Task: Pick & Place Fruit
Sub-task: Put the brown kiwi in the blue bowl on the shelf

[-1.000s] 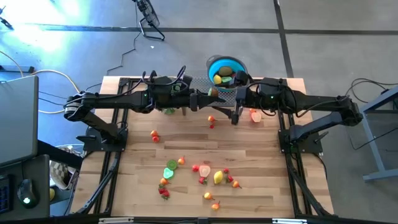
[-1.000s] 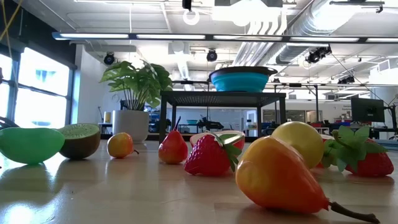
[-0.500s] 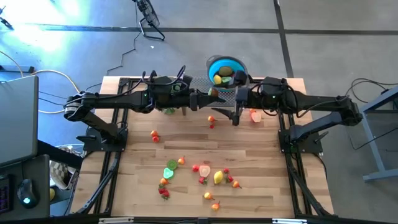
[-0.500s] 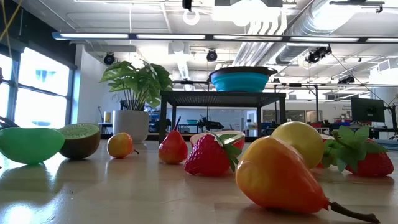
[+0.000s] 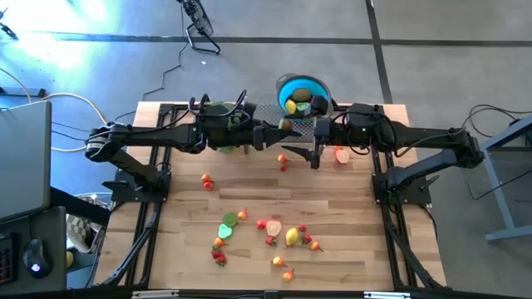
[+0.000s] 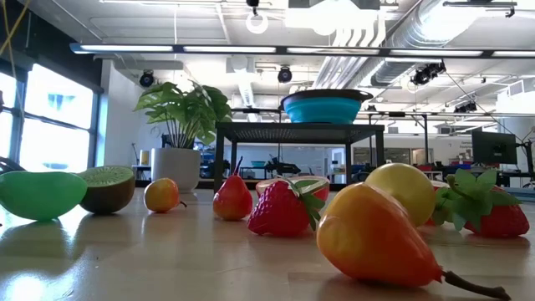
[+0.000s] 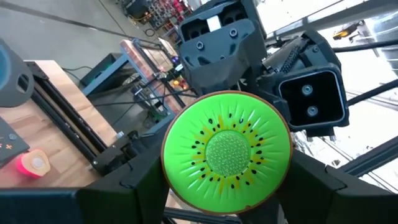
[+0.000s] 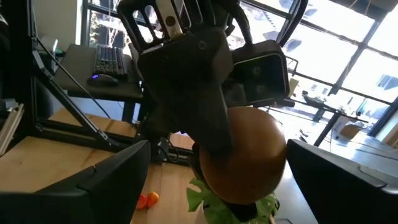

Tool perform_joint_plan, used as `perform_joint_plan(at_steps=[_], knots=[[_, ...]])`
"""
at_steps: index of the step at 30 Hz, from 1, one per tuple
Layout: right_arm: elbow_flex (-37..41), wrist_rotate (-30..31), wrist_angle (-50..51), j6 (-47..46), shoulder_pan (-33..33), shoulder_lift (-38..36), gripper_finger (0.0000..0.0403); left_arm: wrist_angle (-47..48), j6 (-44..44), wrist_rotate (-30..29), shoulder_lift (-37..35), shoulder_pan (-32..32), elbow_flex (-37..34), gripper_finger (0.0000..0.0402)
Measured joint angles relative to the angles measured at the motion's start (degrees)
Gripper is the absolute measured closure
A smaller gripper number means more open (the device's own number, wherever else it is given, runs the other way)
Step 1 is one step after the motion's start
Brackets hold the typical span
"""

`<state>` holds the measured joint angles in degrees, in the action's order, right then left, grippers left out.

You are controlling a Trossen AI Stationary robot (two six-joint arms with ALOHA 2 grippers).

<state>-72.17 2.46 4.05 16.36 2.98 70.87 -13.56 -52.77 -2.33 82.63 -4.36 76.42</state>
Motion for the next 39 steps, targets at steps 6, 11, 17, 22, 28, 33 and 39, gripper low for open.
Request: perform_joint_plan(at_steps=[6, 11, 17, 22, 28, 33, 39], knots=[[0.0, -1.1, 0.0, 0.0, 0.0, 0.0, 0.0035, 0.0, 0.0, -1.0, 0.0, 0.4, 0.0, 0.0169], [0.0, -1.0, -1.3, 0.0, 0.0, 0.7, 0.0035, 0.0, 0.5, -1.7, 0.0, 0.4, 0.0, 0.0169], [0.0, -0.8, -3.7, 0.1, 0.0, 3.3, 0.0035, 0.0, 0.5, -1.8, 0.0, 0.4, 0.0, 0.0169], [0.0, -0.9, -4.1, 0.3, 0.0, 3.6, 0.0035, 0.0, 1.5, -1.7, 0.0, 0.4, 0.0, 0.0169], [0.0, -0.9, -4.8, 0.4, 0.1, 3.3, 0.0064, 0.2, 1.5, -1.7, 0.0, 0.3, 0.0, 0.0169], [0.0, -0.6, -4.8, 0.4, 0.2, 3.3, 0.0122, 0.3, 1.5, -1.5, 0.0, 0.4, 0.0, 0.0169], [0.0, -0.5, -4.8, 0.6, 0.2, 3.3, 0.0182, 0.5, 1.5, -1.5, 0.0, 0.4, 0.0, 0.0169]])
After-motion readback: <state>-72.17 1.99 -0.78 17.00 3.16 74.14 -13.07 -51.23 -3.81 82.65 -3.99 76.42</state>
